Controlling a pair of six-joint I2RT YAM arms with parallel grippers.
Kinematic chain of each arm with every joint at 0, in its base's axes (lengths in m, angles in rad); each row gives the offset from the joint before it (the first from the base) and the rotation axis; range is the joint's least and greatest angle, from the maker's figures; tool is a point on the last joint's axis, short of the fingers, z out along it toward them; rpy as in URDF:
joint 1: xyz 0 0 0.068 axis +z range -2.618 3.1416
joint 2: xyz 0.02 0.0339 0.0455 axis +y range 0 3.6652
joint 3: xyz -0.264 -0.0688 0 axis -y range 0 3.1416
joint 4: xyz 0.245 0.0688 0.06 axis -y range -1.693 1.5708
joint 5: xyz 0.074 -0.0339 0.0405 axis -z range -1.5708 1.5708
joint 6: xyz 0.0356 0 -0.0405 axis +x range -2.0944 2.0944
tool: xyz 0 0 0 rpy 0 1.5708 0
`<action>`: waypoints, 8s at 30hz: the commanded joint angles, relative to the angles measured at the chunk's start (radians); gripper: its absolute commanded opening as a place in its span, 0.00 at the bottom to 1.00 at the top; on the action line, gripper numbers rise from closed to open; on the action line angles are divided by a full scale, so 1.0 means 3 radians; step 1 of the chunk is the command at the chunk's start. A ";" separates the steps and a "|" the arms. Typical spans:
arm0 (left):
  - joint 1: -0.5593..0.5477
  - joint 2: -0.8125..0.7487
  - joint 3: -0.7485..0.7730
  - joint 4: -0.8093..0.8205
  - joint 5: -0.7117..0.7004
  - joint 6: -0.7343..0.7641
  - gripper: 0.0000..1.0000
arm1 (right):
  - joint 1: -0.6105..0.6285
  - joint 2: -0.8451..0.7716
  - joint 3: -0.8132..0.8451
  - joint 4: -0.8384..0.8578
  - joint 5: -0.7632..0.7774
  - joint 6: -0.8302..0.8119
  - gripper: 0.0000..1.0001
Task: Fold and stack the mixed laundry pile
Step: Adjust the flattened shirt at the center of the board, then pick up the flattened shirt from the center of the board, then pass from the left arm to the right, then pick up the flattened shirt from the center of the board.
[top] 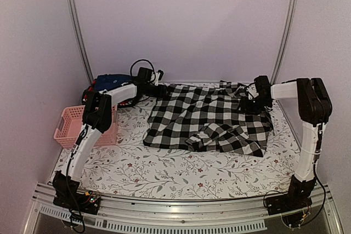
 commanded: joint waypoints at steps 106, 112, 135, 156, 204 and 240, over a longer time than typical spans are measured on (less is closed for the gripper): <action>-0.1688 -0.3585 -0.4684 0.0949 -0.0496 -0.0005 0.74 | 0.0519 -0.2101 -0.2045 0.0084 -0.0622 0.0274 0.61; -0.2071 -0.2892 -0.4054 0.0859 -0.0415 0.0129 0.74 | 0.0520 -0.2323 -0.2161 -0.0066 -0.0459 0.0375 0.69; -0.2294 -0.3601 -0.4032 0.0718 -0.0445 0.0486 0.00 | 0.0530 -0.2386 -0.2454 0.0208 -0.0803 0.0484 0.75; -0.2297 -0.4090 -0.3962 0.0416 -0.0534 0.0830 0.00 | 0.1055 -0.2890 -0.2674 0.0565 -0.0462 0.0331 0.78; -0.2025 -0.4191 -0.5256 -0.0583 -0.1463 -0.0241 0.50 | 0.1292 -0.4575 -0.3012 0.0131 -0.0298 0.1051 0.00; -0.1695 -0.4047 -0.4470 -0.1106 -0.1833 0.0926 0.00 | 0.1280 -0.4304 -0.2383 0.0188 0.0631 0.0757 0.00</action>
